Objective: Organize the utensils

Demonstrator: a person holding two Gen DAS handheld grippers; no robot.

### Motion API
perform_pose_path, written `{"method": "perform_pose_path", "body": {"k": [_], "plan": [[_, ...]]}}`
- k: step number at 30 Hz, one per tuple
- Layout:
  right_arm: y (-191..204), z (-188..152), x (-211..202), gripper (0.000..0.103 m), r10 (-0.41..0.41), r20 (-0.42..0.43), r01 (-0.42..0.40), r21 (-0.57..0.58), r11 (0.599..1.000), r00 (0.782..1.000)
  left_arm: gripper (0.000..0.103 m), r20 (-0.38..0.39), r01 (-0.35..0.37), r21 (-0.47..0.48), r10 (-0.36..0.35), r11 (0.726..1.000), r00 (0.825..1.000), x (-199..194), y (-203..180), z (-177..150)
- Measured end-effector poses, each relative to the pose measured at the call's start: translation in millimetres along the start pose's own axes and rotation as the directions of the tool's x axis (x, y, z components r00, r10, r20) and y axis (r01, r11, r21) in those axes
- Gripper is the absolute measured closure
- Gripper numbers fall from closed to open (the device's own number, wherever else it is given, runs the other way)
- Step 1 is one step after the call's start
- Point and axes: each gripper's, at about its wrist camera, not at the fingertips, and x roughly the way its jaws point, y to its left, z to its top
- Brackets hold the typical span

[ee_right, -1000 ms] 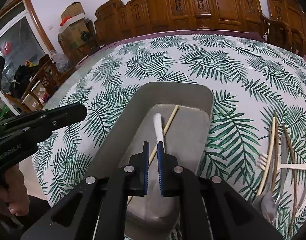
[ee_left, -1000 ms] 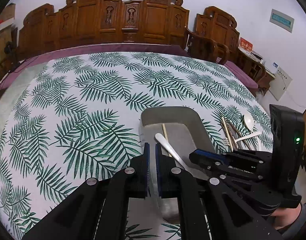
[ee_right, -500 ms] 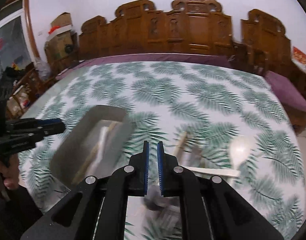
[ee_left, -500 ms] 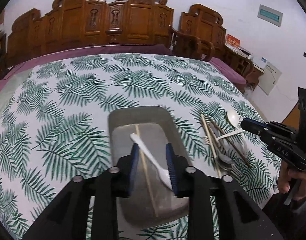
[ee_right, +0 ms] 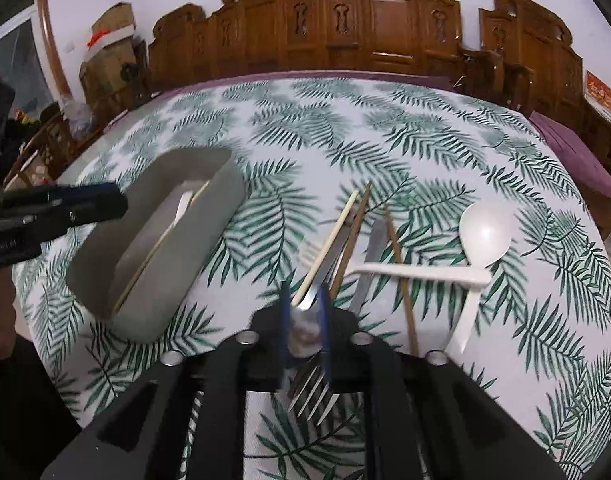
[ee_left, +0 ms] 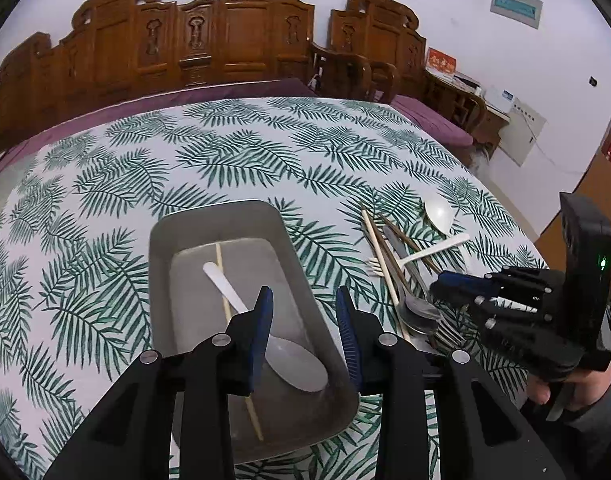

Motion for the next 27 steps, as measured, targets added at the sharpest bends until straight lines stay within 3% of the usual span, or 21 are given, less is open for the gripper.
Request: {"method": "perform_pose_path", "body": {"k": [3,12,17,18,19,27], "plan": [[5,-4,4,0.069,0.010,-0.018,-0.010,-0.006,1.000,1.000,0.073,0.000,0.005,0.010,-0.005,1.000,1.000,-1,-4,-1],[8,-15,24,0.070,-0.035,-0.097,0.031,-0.038,0.999,0.995,0.073,-0.006,0.019,0.031,-0.018,0.999,1.000,-1,-14,-5],[7,-16,28,0.077,-0.061,-0.102,0.056,-0.050,0.997,0.993,0.073,-0.002,0.027,0.049,-0.027,0.998,1.000,-3,-22,-6],[8,-16,27,0.088,-0.062,-0.098,0.056,-0.054,0.997,0.993,0.073,-0.003,0.027,0.052,-0.027,0.998,1.000,-3,-23,-6],[9,-16,26,0.093,-0.065,-0.094,0.060,-0.062,0.996,0.993,0.073,-0.004,0.027,0.054,-0.027,0.998,1.000,-2,-24,-6],[4,-13,17,0.101,-0.058,-0.068,0.054,-0.066,0.996,0.996,0.073,-0.006,0.033,0.060,-0.033,0.998,0.999,0,-33,-6]]}}
